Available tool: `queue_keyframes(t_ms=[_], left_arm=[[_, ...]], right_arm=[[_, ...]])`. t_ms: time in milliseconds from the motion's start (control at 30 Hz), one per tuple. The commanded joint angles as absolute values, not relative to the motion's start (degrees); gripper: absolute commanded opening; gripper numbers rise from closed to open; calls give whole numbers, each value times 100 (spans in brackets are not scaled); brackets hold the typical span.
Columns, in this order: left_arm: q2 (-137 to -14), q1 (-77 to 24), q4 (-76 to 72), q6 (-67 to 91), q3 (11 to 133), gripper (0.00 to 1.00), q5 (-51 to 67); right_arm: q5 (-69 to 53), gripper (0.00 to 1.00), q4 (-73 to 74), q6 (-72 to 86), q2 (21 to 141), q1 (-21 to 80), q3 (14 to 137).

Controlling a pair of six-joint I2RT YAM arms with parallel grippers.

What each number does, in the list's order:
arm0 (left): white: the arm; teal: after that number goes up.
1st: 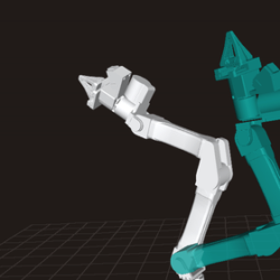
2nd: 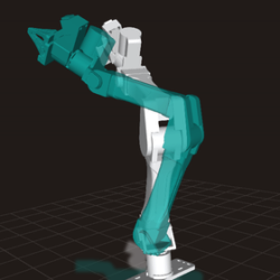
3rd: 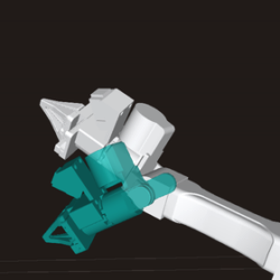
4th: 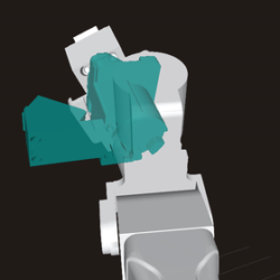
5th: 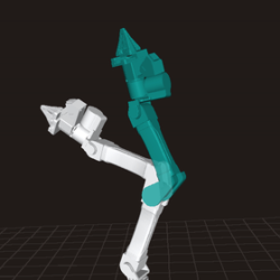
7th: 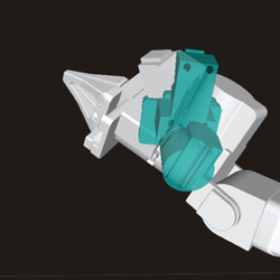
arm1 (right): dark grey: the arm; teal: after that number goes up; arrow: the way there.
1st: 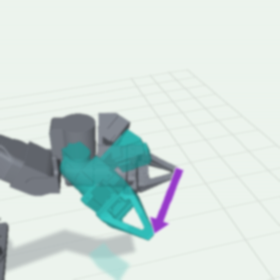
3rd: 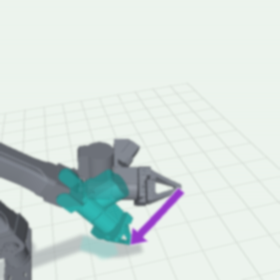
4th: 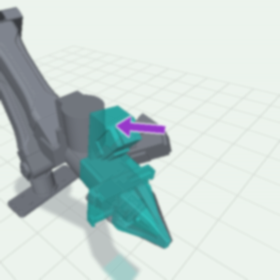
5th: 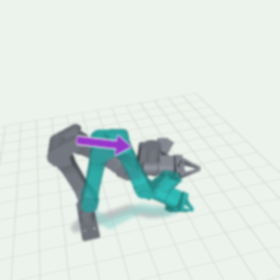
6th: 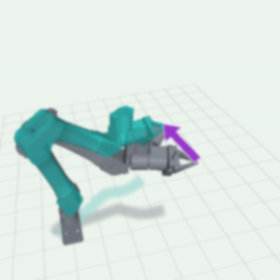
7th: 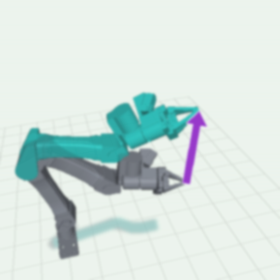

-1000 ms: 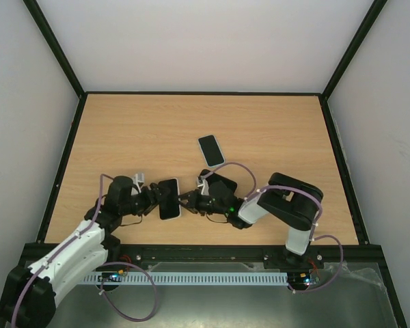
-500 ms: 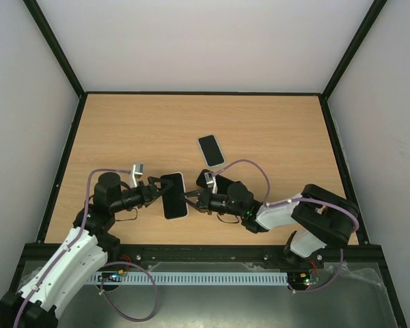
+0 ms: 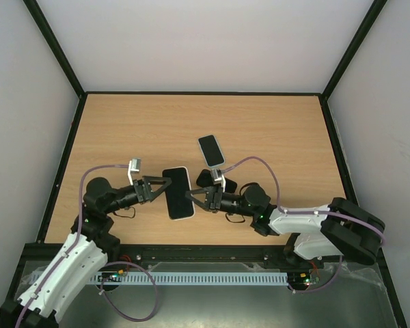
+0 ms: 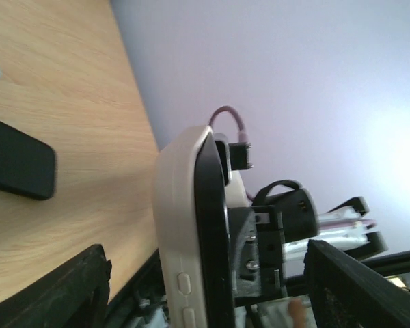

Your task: Put the phone into the phone case

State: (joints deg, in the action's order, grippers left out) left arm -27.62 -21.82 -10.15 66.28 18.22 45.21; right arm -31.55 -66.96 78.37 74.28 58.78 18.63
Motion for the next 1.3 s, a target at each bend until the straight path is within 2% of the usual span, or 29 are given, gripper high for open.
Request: queue_keyframes(t_ms=[0, 267, 433, 533, 700, 833, 933, 1067, 1133, 1200, 1267], left_arm=[[-2560, -2158, -2404, 7521, 1485, 74, 4725], [-2485, -2159, -3541, 8157, 1204, 62, 4670], [-2496, -2163, -4110, 8476, 1037, 46, 4617], [-2520, -2161, -4055, 8435, 1041, 35, 4583], [-2536, -2163, -4065, 8403, 1013, 23, 4578], [-2514, -2164, -4072, 8420, 1021, 8, 4543], [-2516, -2162, -3965, 8399, 1044, 3, 4528], [-2518, -2162, -3769, 8347, 1057, 2, 4477], [-2502, -2162, -3716, 8349, 1063, 4, 4482], [-2481, -2169, -3684, 8380, 1060, 24, 4477], [-2479, -2163, -3747, 8421, 1059, 31, 4501]], right_arm=[[-3278, 10, -7355, 7641, 7070, 5881, 1772], [-3341, 11, -7252, 7598, 6871, 5880, 1721], [-3480, 13, -7265, 7536, 6897, 5881, 1721], [-3583, 14, -7320, 7560, 6963, 5882, 1742], [-3744, 14, -7718, 7725, 7140, 5889, 1735], [-3803, 14, -8026, 7915, 7281, 5894, 1693], [-3798, 16, -8181, 8015, 7359, 5906, 1725], [-3772, 18, -8068, 7959, 7383, 5929, 1848], [-3743, 16, -7951, 7924, 7387, 5931, 1895], [-3689, 14, -7971, 7932, 7380, 5932, 1877], [-3686, 14, -8042, 7958, 7370, 5932, 1866]])
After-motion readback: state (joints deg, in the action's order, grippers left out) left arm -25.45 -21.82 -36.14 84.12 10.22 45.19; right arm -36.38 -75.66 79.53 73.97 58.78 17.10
